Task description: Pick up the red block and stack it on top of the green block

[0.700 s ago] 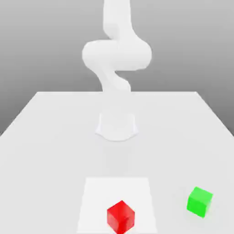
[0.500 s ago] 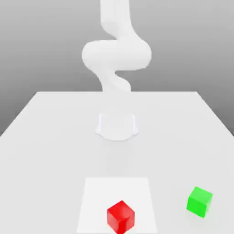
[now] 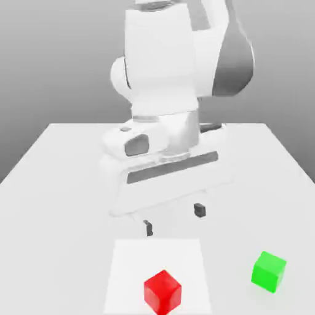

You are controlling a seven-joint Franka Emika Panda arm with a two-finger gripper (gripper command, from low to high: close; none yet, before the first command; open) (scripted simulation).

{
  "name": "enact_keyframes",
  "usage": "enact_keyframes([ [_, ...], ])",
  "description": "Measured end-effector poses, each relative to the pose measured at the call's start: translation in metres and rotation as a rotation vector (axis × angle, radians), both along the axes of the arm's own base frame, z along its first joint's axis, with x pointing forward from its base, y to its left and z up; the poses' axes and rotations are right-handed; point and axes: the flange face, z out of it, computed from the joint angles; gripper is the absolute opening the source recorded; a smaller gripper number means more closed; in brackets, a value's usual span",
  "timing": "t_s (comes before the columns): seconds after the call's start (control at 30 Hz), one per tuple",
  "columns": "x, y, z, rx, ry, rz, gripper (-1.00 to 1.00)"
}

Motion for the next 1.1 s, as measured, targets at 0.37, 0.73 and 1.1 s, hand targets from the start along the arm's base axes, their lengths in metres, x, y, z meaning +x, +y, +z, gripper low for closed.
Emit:
enact_keyframes([
  [0.37,-0.016,-0.006,-0.135,-0.070,0.111,0.105,-1.00],
  [0.73,-0.020,0.026,-0.078,-0.069,0.112,0.186,-1.00],
  [1.1,-0.082,0.214,-0.101,-0.101,0.090,0.696,1.00],
])
